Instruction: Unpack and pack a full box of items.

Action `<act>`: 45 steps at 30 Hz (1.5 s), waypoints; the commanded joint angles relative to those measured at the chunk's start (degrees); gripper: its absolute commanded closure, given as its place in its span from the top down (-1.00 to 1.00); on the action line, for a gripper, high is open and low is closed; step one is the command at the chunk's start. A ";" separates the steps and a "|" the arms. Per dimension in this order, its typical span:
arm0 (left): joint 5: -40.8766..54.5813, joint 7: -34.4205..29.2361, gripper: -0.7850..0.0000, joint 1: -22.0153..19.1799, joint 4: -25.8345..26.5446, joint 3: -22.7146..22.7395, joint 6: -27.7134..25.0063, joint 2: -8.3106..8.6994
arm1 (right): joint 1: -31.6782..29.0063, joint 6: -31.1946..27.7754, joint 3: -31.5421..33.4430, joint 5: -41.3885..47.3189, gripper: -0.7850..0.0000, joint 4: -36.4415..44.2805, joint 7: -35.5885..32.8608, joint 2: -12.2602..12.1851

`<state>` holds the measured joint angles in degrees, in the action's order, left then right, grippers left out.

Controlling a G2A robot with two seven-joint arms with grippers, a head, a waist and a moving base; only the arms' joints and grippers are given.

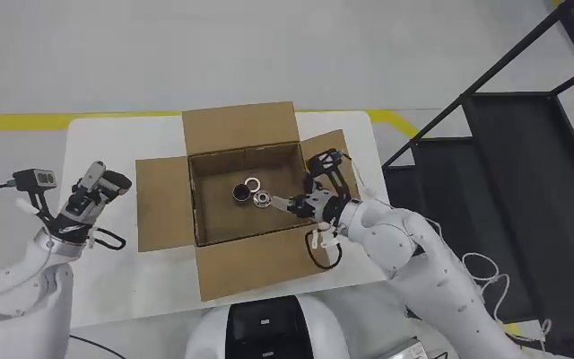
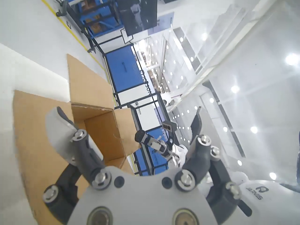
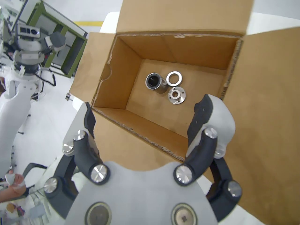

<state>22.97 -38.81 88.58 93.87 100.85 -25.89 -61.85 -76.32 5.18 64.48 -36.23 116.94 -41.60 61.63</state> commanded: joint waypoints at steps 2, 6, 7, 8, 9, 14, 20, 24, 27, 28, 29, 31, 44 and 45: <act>1.89 1.32 1.00 -0.80 -4.34 -0.44 -0.89 -0.20 | 6.23 4.68 -8.10 -7.41 1.00 -3.75 -4.03 1.28; 1.86 0.53 1.00 -3.30 -9.61 -2.43 -1.78 -0.37 | 13.69 10.44 -17.13 -12.94 1.00 -11.53 -5.89 3.78; 1.76 0.45 1.00 -4.16 -11.02 -3.00 -1.86 -0.42 | 15.17 11.78 -18.90 -13.97 1.00 -13.22 -6.13 4.41; 1.63 0.42 1.00 -4.47 -11.48 -3.19 -1.87 -0.43 | 16.43 12.79 -20.31 -13.99 1.00 -14.56 -6.02 5.06; 1.63 0.42 1.00 -4.47 -11.48 -3.19 -1.87 -0.43 | 17.54 13.75 -21.46 -13.68 1.00 -16.08 -5.99 5.67; 1.63 0.42 1.00 -4.47 -11.48 -3.19 -1.87 -0.43 | 22.42 16.99 -26.28 -12.97 1.00 -21.72 -5.75 8.58; 1.63 0.42 1.00 -4.47 -11.48 -3.19 -1.87 -0.43 | 23.58 17.27 -27.06 -11.19 1.00 -23.15 -5.58 9.48; 1.63 0.42 1.00 -4.47 -11.48 -3.19 -1.87 -0.43 | 23.58 17.27 -27.06 -11.19 1.00 -23.15 -5.58 9.48; 1.63 0.42 1.00 -4.47 -11.48 -3.19 -1.87 -0.43 | 23.58 17.27 -27.06 -11.19 1.00 -23.15 -5.58 9.48; 1.63 0.42 1.00 -4.47 -11.48 -3.19 -1.87 -0.43 | 23.58 17.27 -27.06 -11.19 1.00 -23.15 -5.58 9.48; 1.63 0.42 1.00 -4.47 -11.48 -3.19 -1.87 -0.43 | 23.58 17.27 -27.06 -11.19 1.00 -23.15 -5.58 9.48; 1.63 0.42 1.00 -4.47 -11.48 -3.19 -1.87 -0.43 | 23.49 17.00 -27.03 -11.10 1.00 -23.06 -5.22 9.50; 1.63 0.42 1.00 -4.47 -11.48 -3.19 -1.87 -0.43 | 32.00 20.47 -36.63 -14.51 1.00 -34.58 -4.18 16.80; 1.63 0.42 1.00 -4.47 -11.48 -3.19 -1.87 -0.43 | 32.31 20.81 -36.83 -13.63 1.00 -35.70 -3.42 17.47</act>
<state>24.60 -38.39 84.11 82.39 97.66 -27.77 -62.28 -44.30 25.72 27.80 -50.66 82.47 -45.69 78.50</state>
